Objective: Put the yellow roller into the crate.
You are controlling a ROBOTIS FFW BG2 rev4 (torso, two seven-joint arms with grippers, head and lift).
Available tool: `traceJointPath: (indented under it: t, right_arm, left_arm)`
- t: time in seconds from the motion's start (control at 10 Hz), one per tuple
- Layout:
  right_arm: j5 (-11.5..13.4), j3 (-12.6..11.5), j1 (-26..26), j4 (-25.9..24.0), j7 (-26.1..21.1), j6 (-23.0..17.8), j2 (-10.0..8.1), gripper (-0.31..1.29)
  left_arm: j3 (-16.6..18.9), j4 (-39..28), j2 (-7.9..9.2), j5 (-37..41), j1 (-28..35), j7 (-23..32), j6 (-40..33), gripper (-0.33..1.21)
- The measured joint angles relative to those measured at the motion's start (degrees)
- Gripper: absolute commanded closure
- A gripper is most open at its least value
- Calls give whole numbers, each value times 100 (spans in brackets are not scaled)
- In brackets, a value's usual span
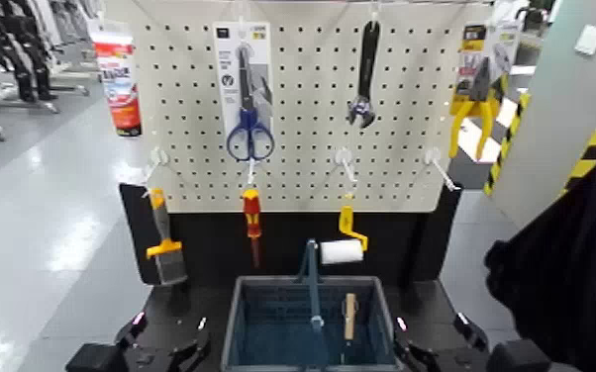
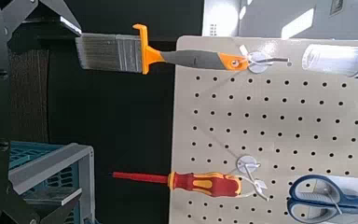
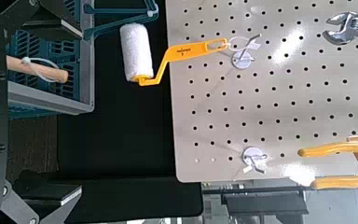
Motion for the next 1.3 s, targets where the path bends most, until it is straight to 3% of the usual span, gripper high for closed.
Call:
traceJointPath:
  t: [0.3,0.6,0.9,1.3]
  right_arm:
    - [19,-456,-385,-50,963,586,28,14]
    - [160,-648,-1009,-40,1679,1344,-145,14]
    - [299,-553,-1677,260,2245,1875,-340,14]
    - [196,-237,-2521,935,2777,2017,-665,14]
  left_arm:
    - [-9,0,2,13,-9,0,18,11]
    - [-15,0,6,24,-16,0,18,11]
    - [-26,0,3,26,-23,0,18,11]
    - [-35,0,-3,34,-38,0,20,11]
